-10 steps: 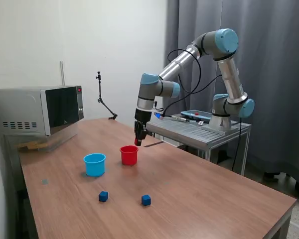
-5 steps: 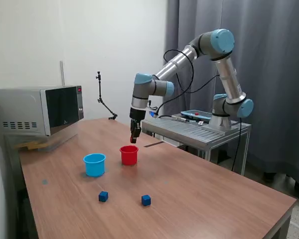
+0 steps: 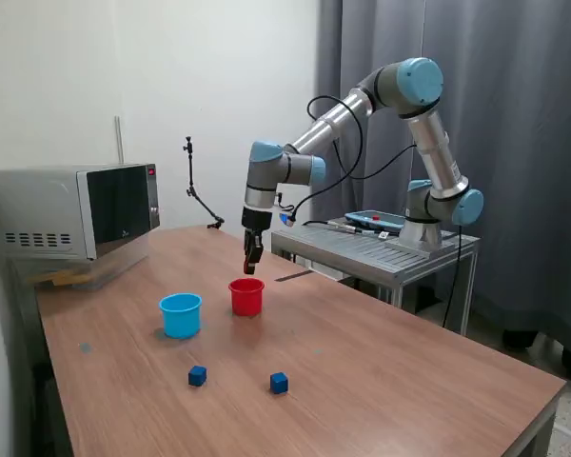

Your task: Place red objects in the red bin, and blue objects in the blue bin.

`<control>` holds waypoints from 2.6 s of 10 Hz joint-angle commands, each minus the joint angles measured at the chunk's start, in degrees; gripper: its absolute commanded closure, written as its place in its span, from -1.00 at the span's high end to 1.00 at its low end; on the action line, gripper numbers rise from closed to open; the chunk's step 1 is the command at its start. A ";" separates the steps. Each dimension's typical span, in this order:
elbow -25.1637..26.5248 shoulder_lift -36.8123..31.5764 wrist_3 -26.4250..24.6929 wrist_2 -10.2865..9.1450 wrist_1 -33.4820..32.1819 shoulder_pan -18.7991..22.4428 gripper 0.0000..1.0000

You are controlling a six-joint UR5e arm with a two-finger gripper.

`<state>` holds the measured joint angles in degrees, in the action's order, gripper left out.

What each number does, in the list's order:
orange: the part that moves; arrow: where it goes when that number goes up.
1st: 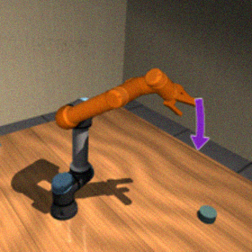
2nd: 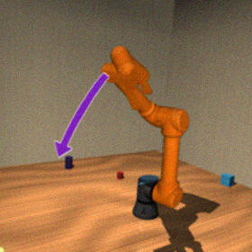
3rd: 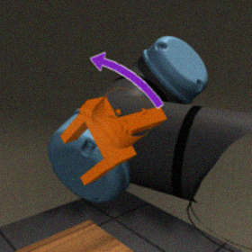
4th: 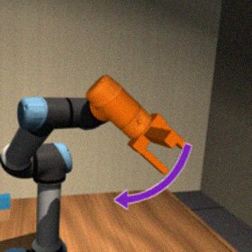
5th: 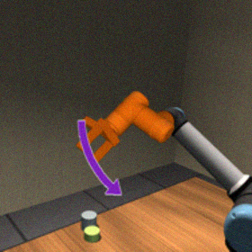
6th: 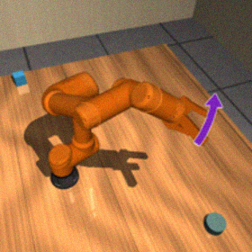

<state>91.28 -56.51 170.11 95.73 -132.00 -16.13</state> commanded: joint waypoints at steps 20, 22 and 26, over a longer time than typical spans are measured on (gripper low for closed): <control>0.65 0.96 -0.22 -0.02 0.25 0.84 -1.00; 0.39 0.96 -0.22 -0.02 0.25 0.84 -1.00; 0.48 0.96 -0.22 -0.46 0.52 0.93 1.00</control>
<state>91.72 -55.54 169.89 95.43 -131.54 -15.24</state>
